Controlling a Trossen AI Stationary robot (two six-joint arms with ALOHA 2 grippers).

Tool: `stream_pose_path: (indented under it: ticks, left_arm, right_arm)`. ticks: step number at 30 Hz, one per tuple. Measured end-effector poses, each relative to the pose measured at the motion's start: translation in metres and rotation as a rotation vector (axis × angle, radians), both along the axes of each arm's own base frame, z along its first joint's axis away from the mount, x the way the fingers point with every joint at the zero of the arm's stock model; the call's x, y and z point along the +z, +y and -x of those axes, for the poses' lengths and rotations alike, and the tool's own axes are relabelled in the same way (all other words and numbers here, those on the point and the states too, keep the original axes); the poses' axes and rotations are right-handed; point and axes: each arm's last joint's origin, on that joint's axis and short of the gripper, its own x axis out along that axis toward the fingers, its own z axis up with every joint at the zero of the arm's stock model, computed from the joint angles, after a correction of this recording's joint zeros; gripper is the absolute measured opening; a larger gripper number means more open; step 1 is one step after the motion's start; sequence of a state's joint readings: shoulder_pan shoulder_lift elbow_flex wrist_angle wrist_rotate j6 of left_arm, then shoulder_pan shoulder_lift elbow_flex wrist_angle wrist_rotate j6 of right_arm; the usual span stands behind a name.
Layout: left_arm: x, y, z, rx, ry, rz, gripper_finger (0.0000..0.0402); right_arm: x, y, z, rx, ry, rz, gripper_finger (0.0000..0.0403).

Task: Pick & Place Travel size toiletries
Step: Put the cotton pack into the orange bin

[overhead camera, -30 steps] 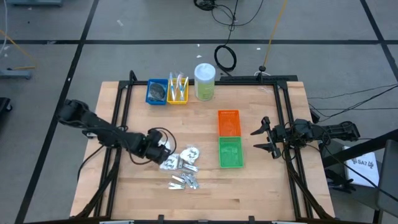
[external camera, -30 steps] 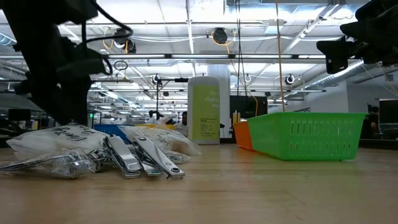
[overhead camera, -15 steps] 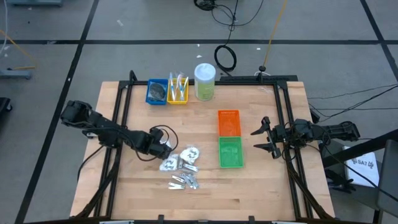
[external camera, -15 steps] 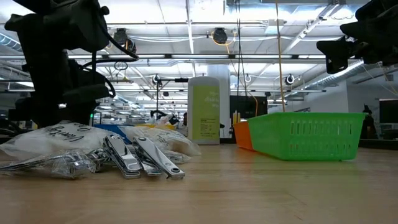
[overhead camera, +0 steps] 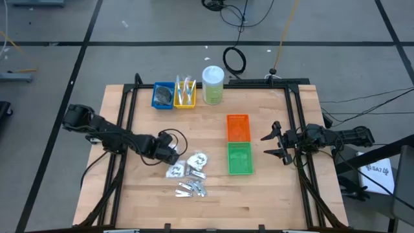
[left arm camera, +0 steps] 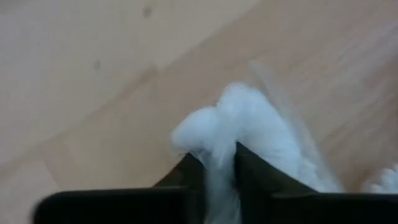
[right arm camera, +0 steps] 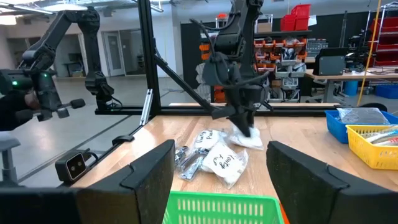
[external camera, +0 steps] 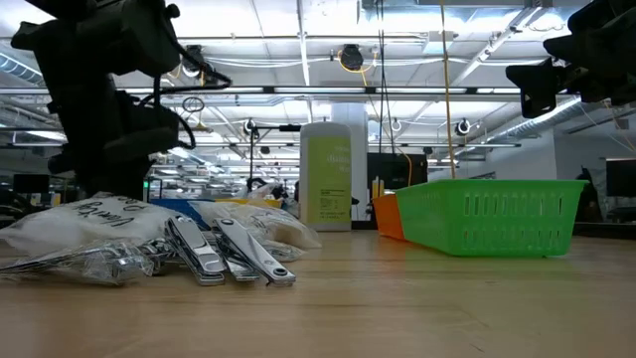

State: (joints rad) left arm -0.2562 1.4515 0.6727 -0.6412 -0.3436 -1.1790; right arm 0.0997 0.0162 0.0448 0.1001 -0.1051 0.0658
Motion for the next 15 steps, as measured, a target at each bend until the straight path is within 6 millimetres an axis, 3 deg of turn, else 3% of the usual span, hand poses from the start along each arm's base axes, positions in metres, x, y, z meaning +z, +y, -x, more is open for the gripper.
stream_pose_path:
  ticks: [3,10,15]
  left_arm:
    - [0.012,0.004,-0.003,-0.045,-0.039,-0.064,0.0010]
    - [0.063,0.007,-0.016,-0.257,-0.181,-0.282,0.0005]
    - [0.091,0.004,-0.033,-0.538,-0.303,-0.502,0.0011]
  right_arm:
    - [0.000,0.000,0.000,0.000,0.000,0.000,0.0242]
    - [0.000,0.000,0.000,0.000,0.000,0.000,0.0242]
    - [0.000,0.000,0.000,0.000,0.000,0.000,0.0242]
